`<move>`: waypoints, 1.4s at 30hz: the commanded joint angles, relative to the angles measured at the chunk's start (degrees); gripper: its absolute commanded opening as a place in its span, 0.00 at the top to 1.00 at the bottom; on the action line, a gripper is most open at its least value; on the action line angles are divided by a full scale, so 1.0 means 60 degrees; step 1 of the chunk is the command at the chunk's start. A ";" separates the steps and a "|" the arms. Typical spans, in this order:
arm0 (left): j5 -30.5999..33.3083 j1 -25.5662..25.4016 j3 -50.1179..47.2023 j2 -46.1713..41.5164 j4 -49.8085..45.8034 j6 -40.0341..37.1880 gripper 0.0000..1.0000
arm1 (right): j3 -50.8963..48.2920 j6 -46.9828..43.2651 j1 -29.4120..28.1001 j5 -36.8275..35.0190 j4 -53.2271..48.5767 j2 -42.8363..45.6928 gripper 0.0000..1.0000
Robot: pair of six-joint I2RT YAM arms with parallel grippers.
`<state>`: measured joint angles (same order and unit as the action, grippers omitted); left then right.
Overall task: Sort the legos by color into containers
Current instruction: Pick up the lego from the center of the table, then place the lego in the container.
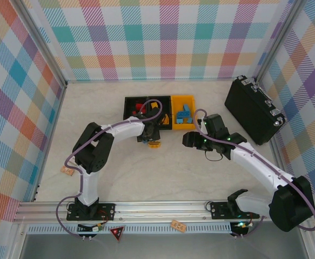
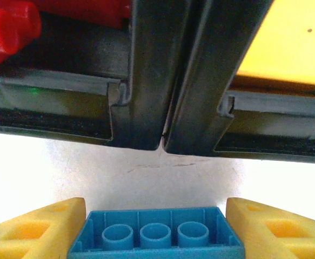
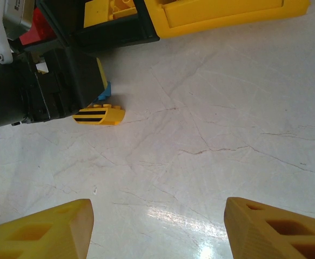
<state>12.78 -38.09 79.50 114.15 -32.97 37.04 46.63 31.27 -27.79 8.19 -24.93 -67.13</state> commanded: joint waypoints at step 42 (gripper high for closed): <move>-0.0884 -0.0330 1.1374 0.5578 -0.1207 -0.2705 0.49 | -0.0830 0.0707 0.0706 -0.0865 -0.0851 0.2238 0.35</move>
<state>7.11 -40.80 144.99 146.10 -40.45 22.39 42.13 35.14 -23.94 3.60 -28.88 -54.87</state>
